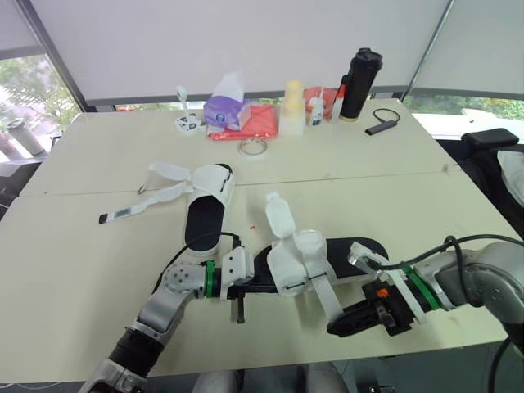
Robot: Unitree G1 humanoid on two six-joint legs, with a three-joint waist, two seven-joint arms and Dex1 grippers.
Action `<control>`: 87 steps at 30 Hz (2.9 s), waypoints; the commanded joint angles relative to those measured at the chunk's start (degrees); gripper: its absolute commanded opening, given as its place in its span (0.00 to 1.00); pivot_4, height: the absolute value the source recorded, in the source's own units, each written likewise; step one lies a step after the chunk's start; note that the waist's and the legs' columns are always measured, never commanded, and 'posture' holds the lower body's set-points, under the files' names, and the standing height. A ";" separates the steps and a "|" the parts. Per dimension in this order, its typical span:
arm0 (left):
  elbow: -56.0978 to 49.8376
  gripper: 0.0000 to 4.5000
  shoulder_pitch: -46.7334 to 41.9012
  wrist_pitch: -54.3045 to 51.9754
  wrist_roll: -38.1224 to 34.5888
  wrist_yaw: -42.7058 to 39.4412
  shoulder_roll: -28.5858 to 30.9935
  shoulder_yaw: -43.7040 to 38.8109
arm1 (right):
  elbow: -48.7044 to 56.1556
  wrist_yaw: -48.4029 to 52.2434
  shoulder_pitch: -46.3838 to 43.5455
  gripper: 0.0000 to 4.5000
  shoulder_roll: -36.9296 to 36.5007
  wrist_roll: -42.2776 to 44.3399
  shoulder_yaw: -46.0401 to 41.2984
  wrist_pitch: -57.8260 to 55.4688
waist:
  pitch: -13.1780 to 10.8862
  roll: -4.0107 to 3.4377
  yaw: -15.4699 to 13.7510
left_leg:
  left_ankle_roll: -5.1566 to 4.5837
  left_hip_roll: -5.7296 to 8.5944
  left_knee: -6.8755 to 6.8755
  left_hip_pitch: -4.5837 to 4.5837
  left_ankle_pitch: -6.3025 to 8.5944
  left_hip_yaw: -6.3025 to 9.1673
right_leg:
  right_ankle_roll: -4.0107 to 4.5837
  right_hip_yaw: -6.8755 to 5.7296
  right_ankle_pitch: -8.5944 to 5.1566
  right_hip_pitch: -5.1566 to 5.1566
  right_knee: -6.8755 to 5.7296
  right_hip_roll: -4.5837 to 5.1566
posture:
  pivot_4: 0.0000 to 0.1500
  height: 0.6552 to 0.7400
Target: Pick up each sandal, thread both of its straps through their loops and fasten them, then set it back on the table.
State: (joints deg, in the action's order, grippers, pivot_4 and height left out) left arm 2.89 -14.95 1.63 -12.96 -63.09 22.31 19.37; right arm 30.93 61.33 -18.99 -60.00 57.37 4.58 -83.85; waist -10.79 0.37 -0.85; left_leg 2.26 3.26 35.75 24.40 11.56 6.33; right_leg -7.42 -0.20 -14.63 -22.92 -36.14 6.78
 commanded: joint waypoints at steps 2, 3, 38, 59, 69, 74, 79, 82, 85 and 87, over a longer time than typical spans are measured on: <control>1.25 0.00 0.12 -0.26 1.50 0.35 0.33 0.42 | 5.61 5.94 1.41 0.03 -5.47 2.70 -2.28 4.72 | 0.00 0.00 0.06 | 0.00 -0.05 0.00 0.00 0.00 -0.01 | 0.01 -0.01 -0.01 0.02 0.02 0.01 | 1.00 1.00; 1.29 0.00 0.10 -0.23 1.49 0.33 0.35 0.41 | 6.22 6.80 1.57 0.03 -6.45 2.74 -2.63 5.84 | 0.00 0.00 0.07 | 0.01 -0.06 0.00 -0.01 0.01 -0.01 | 0.01 -0.01 -0.01 0.03 0.03 0.00 | 1.00 1.00; 0.62 0.00 0.43 -0.51 1.52 1.08 0.06 0.58 | -23.79 1.35 -26.23 0.03 9.20 -2.54 1.46 7.48 | -0.02 0.00 0.11 | 0.01 -0.04 -0.08 0.07 0.01 -0.02 | 0.08 0.02 0.02 -0.13 0.07 0.05 | 1.00 1.00; 0.31 0.00 1.05 -0.46 1.36 1.64 0.22 0.62 | -39.00 -6.46 -33.52 0.98 17.80 -11.99 -2.75 12.02 | -0.02 -0.02 0.18 | 0.00 0.04 -0.18 0.07 0.00 -0.04 | 0.03 0.02 0.05 -0.21 0.03 -0.01 | 1.00 1.00; 0.65 0.00 0.91 -0.15 1.48 1.49 0.16 0.73 | -43.51 -4.97 -31.71 0.98 19.26 -18.73 1.33 15.53 | -0.02 -0.02 0.23 | 0.00 0.05 -0.18 0.06 0.00 -0.04 | -0.03 0.02 0.09 -0.22 0.02 -0.01 | 1.00 1.00; 0.78 0.00 0.85 -0.10 1.51 1.47 0.22 0.67 | -46.49 -3.65 -31.94 0.98 20.51 -21.37 3.46 16.22 | -0.02 -0.02 0.26 | 0.00 0.05 -0.18 0.06 0.00 -0.04 | -0.03 0.02 0.09 -0.21 0.02 -0.02 | 1.00 1.00; 0.70 0.00 1.04 0.01 1.58 1.65 0.27 0.61 | -47.96 -1.79 -32.37 0.98 21.56 -22.91 5.14 16.47 | -0.02 -0.02 0.26 | 0.00 0.06 -0.18 0.06 0.00 -0.04 | -0.04 0.02 0.10 -0.21 0.02 -0.02 | 1.00 1.00; 0.54 0.00 1.25 0.06 1.65 1.81 0.29 0.61 | -48.47 -0.99 -32.57 0.78 22.16 -23.71 5.63 16.87 | -0.02 -0.03 0.30 | 0.00 0.06 -0.18 0.05 0.00 -0.03 | -0.06 0.02 0.10 -0.21 0.02 -0.02 | 1.00 1.00; 0.26 0.00 1.49 0.01 1.65 1.99 0.33 0.61 | -48.65 -0.20 -32.93 0.46 22.52 -24.25 5.85 17.05 | -0.02 -0.03 0.29 | 0.00 0.06 -0.18 0.05 0.00 -0.03 | -0.09 0.02 0.12 -0.21 0.02 -0.02 | 1.00 1.00; 0.17 0.00 1.61 0.00 1.65 2.11 0.34 0.62 | -48.61 0.24 -33.26 0.21 22.92 -24.54 5.91 17.10 | -0.02 -0.03 0.28 | 0.00 0.06 -0.18 0.05 0.00 -0.03 | -0.10 0.02 0.13 -0.21 0.02 -0.02 | 1.00 1.00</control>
State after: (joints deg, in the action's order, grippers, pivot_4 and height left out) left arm 2.53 -14.27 2.06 -12.95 -61.36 22.29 19.40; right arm -18.29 60.58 -50.24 -37.17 32.72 11.07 -67.56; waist -10.81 0.35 -0.56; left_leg 2.26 3.31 35.57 24.45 11.56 6.30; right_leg -7.52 -0.18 -14.50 -23.13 -36.12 6.75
